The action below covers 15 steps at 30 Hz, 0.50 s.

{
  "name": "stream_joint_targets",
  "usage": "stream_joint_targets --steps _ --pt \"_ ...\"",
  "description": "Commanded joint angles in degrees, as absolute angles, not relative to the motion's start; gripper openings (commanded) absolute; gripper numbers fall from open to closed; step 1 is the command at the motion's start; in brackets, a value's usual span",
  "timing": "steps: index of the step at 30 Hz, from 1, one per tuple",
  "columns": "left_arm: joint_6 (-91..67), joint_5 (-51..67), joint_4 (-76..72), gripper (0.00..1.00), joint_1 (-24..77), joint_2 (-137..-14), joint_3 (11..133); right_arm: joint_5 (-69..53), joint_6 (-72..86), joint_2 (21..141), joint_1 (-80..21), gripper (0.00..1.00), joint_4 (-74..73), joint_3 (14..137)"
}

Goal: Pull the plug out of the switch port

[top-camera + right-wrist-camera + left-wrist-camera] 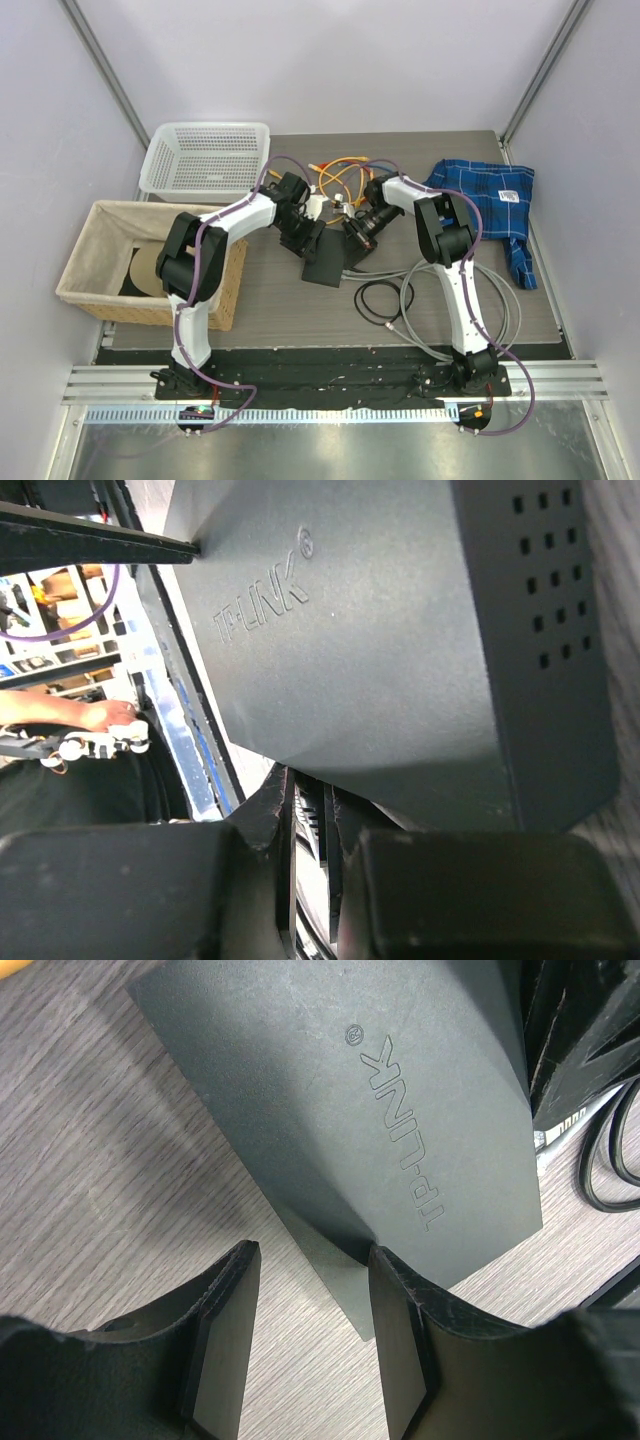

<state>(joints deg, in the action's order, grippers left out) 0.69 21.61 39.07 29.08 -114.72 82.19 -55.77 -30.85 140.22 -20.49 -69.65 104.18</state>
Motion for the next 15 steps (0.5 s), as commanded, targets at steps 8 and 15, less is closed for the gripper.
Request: stream_joint_targets --steps 8,15 --pt "3.7 12.7 39.1 0.51 29.4 -119.1 79.8 -28.1 -32.4 141.7 -22.4 0.02 -60.6 100.9" --pt "3.6 12.9 38.9 0.51 29.4 -119.4 80.1 -23.5 -33.4 141.2 -22.9 0.02 -59.9 99.4"
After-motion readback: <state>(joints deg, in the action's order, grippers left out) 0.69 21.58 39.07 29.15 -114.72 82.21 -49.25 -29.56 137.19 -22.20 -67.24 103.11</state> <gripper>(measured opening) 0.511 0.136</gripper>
